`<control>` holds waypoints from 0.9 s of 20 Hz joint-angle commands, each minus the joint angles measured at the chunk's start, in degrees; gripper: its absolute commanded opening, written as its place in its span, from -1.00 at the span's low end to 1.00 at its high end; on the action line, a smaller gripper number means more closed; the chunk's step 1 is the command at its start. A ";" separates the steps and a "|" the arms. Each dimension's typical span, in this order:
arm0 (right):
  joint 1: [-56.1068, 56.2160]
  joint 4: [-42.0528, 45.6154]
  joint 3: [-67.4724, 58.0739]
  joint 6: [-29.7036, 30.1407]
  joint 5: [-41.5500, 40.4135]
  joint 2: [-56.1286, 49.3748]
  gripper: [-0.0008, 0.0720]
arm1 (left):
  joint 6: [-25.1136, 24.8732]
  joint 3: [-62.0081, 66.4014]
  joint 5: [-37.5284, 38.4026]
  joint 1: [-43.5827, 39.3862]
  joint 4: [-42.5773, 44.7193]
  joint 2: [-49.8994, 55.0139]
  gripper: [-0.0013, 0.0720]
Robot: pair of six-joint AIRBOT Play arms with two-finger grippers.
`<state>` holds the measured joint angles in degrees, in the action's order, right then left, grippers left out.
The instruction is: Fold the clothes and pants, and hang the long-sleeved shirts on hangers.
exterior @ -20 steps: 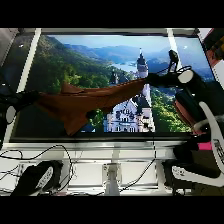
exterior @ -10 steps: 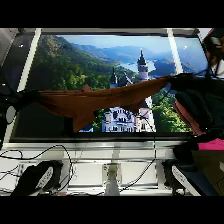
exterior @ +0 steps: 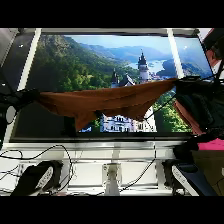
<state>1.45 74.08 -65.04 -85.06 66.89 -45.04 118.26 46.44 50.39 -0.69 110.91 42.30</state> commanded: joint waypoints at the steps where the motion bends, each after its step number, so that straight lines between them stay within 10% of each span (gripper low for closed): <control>1: -0.02 2.99 1.92 0.70 10.21 -3.96 -0.93 | 0.00 0.00 -0.07 0.02 0.02 -0.04 -0.91; 6: -0.02 5.07 5.81 1.84 24.74 -7.21 -0.93 | 0.00 -0.02 -0.07 0.02 0.02 -0.02 -0.91; 18: 0.02 5.64 14.73 6.88 7.58 -31.65 -0.93 | -0.02 -0.02 -0.07 0.02 0.04 0.04 -0.91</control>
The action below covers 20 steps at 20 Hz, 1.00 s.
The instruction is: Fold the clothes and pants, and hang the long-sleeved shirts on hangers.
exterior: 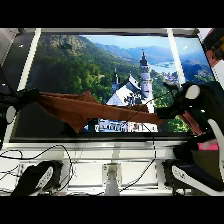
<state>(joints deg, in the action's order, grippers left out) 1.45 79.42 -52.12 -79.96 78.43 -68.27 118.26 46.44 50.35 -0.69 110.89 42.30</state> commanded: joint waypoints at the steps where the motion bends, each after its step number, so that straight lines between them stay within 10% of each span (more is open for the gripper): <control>1: 0.04 0.28 1.81 1.73 -7.30 -11.02 -0.93 | -0.02 -0.02 -0.02 0.02 0.07 0.07 -0.91; 5: 0.02 0.11 0.59 0.94 -19.10 -13.79 -0.71 | -0.02 -0.02 -0.02 0.02 0.07 0.09 -0.91; 8: 0.02 1.70 -4.17 1.05 -19.26 -13.31 0.34 | 0.00 -0.02 -0.02 0.02 0.04 0.09 -0.91; 20: -10.08 -5.11 15.67 -9.66 -18.78 19.52 0.20 | 0.00 -0.02 -0.04 0.02 0.04 0.09 -0.91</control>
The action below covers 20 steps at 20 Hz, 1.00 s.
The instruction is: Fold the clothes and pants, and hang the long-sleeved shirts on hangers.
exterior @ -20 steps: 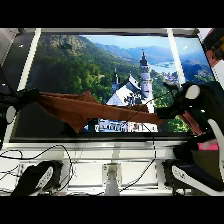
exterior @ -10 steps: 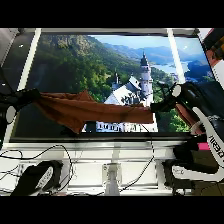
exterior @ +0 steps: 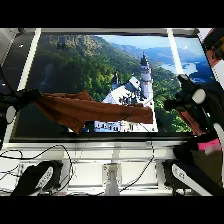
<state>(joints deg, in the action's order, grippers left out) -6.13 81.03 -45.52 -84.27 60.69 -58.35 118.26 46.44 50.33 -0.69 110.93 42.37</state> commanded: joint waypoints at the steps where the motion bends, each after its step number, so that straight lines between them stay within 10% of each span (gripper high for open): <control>1: -2.36 -11.80 12.74 -5.75 -1.60 11.93 0.02 | 0.00 -0.02 -0.02 0.02 0.00 0.02 -0.91; 9: -2.32 -29.92 23.32 -11.74 -11.52 10.23 -0.02 | 0.00 -0.02 -0.02 0.02 0.00 0.09 -0.91; 13: -2.32 -30.34 23.30 -12.81 -8.28 4.13 0.57 | -0.02 -0.15 0.00 0.02 0.00 0.09 -0.91; 20: -2.32 -34.95 23.30 -12.66 -13.75 -2.16 -0.05 | -0.02 -0.17 0.00 0.02 -0.02 0.09 -0.91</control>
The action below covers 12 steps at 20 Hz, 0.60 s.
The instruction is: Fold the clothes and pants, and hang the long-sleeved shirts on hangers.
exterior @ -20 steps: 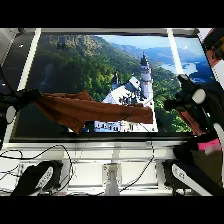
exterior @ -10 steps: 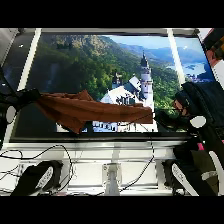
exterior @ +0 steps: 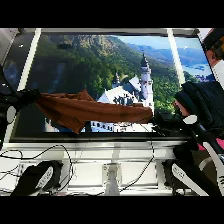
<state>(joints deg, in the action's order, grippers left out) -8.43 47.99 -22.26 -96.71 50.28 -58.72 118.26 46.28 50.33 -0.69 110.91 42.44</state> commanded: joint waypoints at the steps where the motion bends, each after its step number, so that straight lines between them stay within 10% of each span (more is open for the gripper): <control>1: -0.02 -2.19 0.04 -0.31 -5.14 -1.81 -0.11 | 0.00 -0.02 0.00 0.02 0.00 0.02 -0.91; 12: -0.02 -7.54 0.04 -0.37 -9.09 -2.97 -0.14 | 0.00 -0.02 0.00 0.02 0.02 0.07 -0.91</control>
<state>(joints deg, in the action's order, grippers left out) -8.43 42.28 -22.24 -97.06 40.62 -60.93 118.26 46.28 50.33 -0.69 110.91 42.48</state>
